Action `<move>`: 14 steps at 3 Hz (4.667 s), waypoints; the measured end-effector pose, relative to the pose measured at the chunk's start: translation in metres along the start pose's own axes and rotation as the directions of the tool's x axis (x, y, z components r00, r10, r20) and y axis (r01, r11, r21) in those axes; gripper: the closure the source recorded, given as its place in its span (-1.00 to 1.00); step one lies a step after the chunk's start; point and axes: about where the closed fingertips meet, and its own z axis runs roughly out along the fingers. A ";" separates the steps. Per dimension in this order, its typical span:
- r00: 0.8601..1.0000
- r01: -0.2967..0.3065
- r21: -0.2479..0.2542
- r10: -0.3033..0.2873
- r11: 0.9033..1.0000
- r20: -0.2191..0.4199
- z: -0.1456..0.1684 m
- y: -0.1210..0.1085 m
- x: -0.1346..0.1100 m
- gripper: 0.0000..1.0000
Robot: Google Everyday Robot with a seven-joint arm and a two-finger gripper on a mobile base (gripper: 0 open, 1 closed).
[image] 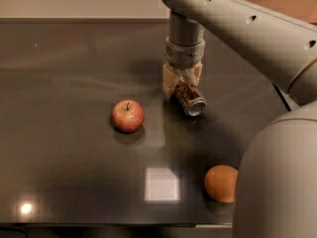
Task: Place orange can upright
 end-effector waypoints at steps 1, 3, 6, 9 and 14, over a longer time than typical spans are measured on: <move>1.000 -0.020 -0.018 0.020 1.000 0.013 -0.004 0.001 0.002 0.27; 0.973 0.157 -0.033 -0.149 0.987 0.179 -0.057 0.015 -0.012 1.00; 0.687 0.532 0.006 -0.436 0.847 0.581 -0.110 0.015 -0.013 1.00; 0.283 0.638 0.117 -0.374 0.761 0.883 -0.121 0.007 0.025 1.00; 0.102 0.446 0.062 -0.120 0.893 0.988 -0.115 -0.064 0.076 1.00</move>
Offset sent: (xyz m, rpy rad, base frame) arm -0.0127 0.0124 0.0584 0.0913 -0.0885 0.1091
